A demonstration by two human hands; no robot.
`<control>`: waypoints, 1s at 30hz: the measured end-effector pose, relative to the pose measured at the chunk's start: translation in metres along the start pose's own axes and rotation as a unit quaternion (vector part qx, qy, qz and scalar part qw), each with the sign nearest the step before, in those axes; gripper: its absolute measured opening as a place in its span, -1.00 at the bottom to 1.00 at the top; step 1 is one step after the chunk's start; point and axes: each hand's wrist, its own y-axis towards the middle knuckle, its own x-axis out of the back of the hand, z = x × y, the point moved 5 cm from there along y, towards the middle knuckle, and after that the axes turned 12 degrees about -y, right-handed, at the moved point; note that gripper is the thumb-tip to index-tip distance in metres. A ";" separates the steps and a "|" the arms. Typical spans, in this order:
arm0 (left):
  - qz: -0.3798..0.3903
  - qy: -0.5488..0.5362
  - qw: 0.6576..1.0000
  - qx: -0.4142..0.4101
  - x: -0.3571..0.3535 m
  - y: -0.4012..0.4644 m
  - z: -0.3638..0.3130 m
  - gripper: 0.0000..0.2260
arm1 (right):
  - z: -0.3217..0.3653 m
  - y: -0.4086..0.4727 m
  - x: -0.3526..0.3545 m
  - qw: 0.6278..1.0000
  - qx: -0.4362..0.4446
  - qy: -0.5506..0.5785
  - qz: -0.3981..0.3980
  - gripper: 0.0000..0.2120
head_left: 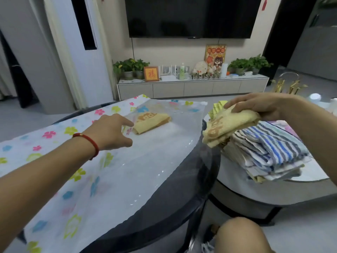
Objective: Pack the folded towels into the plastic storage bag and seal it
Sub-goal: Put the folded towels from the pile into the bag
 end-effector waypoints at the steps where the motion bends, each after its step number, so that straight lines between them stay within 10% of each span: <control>1: 0.007 0.012 1.000 -0.003 0.006 -0.003 0.003 -0.39 | 0.007 -0.010 -0.014 0.999 0.020 0.007 0.033 -0.71; 7: 0.049 0.063 0.996 -0.037 0.056 0.000 0.002 -0.11 | 0.062 -0.025 -0.138 0.965 0.143 -0.042 0.218 -0.68; 16: 0.083 0.079 0.992 -0.046 0.070 0.001 -0.006 0.04 | 0.147 0.102 -0.285 0.929 0.142 0.335 0.065 -0.59; 25: 0.088 0.047 0.993 -0.069 0.060 -0.011 -0.005 -0.02 | 0.125 0.143 -0.389 0.975 0.083 0.205 -0.008 -0.67; 30: 0.099 0.038 0.992 -0.073 0.061 -0.017 -0.005 -0.04 | 0.138 0.146 -0.404 0.962 0.108 0.215 0.129 -0.31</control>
